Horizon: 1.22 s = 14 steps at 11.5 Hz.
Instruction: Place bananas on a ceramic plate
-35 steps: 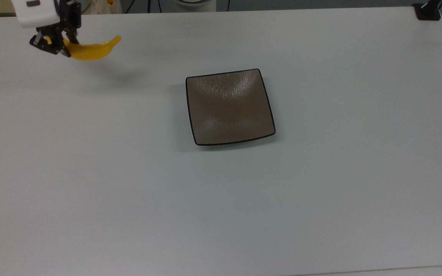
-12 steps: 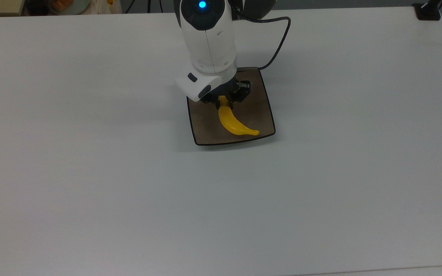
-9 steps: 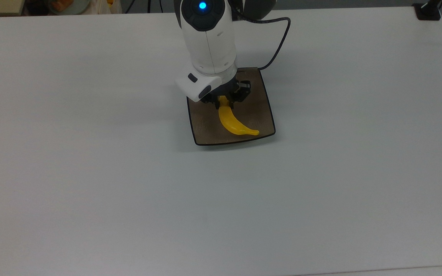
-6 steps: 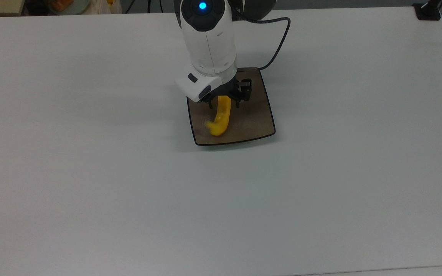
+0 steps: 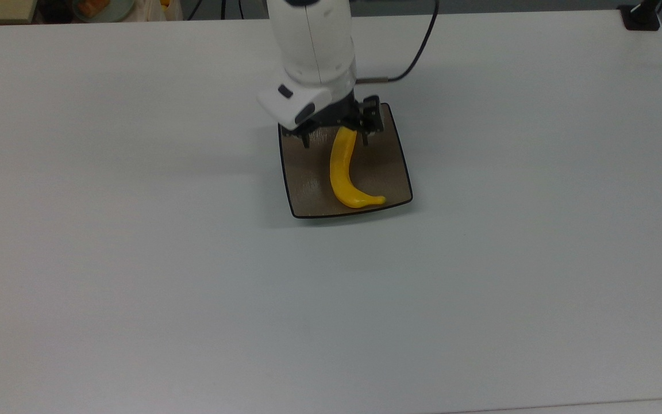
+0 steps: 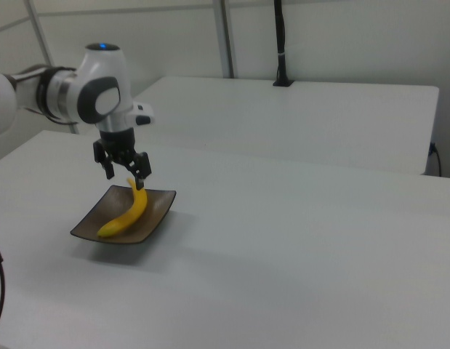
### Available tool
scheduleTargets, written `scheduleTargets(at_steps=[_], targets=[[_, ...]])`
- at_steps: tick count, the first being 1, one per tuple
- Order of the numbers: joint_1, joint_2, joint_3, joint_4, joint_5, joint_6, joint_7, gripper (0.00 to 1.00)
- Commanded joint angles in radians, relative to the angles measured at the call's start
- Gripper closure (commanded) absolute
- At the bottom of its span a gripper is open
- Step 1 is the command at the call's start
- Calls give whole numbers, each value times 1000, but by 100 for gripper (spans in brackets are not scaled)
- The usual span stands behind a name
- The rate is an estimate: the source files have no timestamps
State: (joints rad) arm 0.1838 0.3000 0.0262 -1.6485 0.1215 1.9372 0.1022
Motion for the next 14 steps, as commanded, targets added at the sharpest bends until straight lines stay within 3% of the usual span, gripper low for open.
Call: scheduleTargets(at_steps=[1,4,6,11,14], targets=[[-21,-186,-5,-24,-38,-147,13,0],[-53,-333,-19,-16,-49,-349,14,0],[-52,-377,-61,-16,-62,-414,20,0],[-43,-381,-167,-23,-71,-336,-1,0],[-46,-366,-177,-28,-71,-258,-196,0]])
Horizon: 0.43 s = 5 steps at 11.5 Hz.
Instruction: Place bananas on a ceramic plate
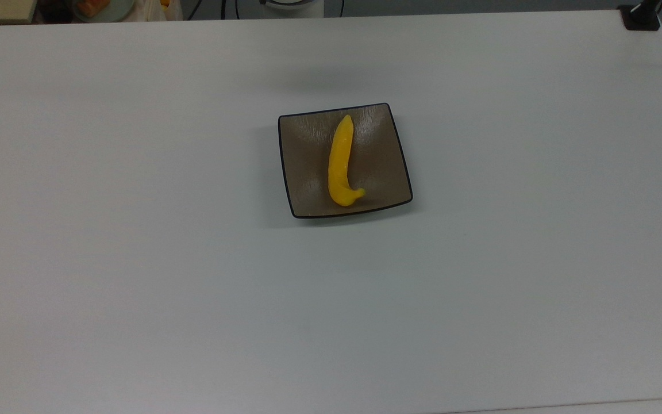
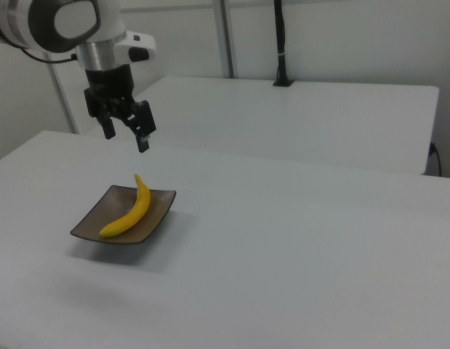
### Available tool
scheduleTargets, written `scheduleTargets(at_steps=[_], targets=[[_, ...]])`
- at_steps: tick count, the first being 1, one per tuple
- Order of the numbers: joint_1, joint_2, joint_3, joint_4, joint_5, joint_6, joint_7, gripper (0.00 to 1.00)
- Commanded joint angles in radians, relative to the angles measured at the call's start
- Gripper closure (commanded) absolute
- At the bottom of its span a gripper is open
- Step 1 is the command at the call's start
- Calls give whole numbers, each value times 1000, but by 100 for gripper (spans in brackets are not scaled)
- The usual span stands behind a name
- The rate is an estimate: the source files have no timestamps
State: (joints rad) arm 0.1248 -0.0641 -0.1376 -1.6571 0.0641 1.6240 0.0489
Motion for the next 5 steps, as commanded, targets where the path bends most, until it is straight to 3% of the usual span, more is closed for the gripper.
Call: scheduleTargets(at_steps=[1,5], targets=[[13,-3,-13,-20,-13,59,-179,0],[18,-6,-10,-18,-12,57,-182,0]])
